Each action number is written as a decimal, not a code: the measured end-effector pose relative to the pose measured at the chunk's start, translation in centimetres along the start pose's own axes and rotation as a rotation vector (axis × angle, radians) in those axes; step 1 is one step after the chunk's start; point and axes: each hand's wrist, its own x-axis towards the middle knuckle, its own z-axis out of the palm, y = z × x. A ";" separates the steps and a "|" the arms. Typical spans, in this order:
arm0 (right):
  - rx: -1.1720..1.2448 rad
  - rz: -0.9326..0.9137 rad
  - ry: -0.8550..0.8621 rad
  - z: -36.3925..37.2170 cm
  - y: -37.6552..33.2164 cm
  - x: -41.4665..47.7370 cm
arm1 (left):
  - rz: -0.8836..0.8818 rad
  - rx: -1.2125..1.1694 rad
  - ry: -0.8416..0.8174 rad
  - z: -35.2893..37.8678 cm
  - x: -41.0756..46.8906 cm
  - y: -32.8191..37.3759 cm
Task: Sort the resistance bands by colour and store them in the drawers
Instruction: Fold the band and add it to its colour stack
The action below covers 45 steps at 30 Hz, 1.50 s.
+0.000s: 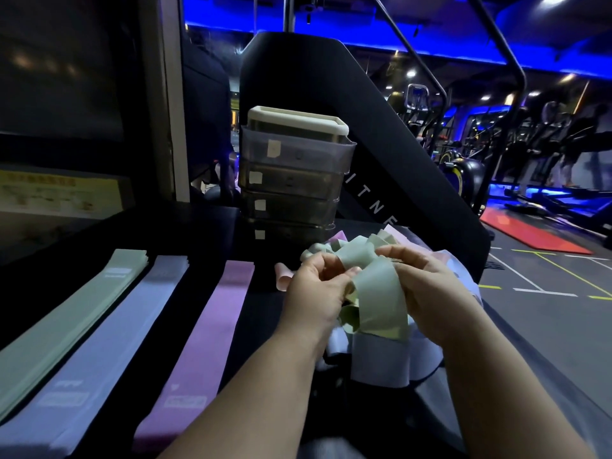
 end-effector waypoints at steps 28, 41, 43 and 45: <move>-0.225 -0.415 0.106 -0.7 0.3 -0.1 | 0.036 0.589 -0.085 0.6 -2.8 2.3; 0.067 -0.119 0.108 -0.4 -0.4 0.8 | 0.151 0.492 0.102 0.2 -1.5 1.5; -0.030 -0.063 0.060 0.0 -0.4 0.8 | 0.154 0.410 0.109 0.0 -1.0 1.2; -0.187 -0.186 0.011 0.0 0.1 0.6 | 0.180 0.368 0.102 0.0 -0.5 0.8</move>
